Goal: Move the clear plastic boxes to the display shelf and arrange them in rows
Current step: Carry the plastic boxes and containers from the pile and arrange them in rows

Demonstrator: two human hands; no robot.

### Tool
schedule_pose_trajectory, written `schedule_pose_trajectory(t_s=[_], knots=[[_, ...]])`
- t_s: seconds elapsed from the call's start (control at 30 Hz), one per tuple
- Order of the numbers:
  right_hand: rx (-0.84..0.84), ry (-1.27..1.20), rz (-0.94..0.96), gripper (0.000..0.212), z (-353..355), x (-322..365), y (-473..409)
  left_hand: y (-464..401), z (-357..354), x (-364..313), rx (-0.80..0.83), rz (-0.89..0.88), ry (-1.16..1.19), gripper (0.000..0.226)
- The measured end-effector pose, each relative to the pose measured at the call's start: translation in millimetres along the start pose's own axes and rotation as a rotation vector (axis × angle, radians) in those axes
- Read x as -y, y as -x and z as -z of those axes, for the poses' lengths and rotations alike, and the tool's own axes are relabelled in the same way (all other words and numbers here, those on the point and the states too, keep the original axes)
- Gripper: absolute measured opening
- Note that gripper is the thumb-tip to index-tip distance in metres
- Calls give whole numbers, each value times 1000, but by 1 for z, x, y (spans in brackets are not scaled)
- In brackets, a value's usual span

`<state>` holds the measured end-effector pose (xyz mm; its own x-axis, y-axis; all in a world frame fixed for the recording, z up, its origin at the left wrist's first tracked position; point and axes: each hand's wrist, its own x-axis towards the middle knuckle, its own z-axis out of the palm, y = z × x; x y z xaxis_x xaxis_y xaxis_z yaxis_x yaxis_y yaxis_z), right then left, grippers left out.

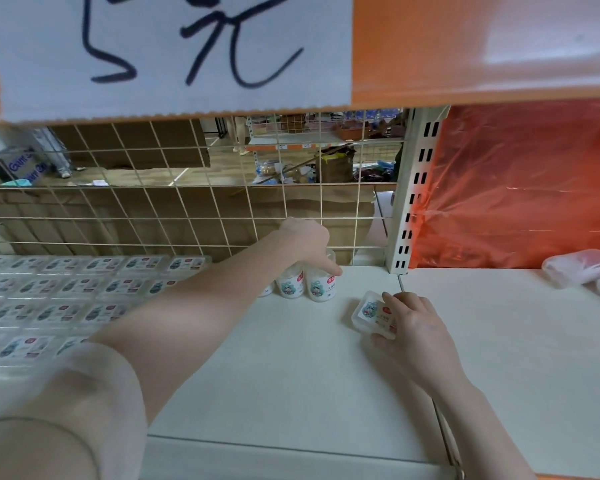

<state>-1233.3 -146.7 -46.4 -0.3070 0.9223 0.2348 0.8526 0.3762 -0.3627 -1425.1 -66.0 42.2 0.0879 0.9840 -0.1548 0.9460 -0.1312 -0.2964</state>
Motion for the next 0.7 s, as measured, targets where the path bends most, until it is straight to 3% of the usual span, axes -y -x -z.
schedule_pose_trajectory(t_s=[0.5,0.7], knots=[[-10,-12,-5,57,2,-7,8,7,0,-5,15,-52,-31,64],[-30,-31,32,60,2,-14,14,27,-1,-3,-175,-9,76,52]])
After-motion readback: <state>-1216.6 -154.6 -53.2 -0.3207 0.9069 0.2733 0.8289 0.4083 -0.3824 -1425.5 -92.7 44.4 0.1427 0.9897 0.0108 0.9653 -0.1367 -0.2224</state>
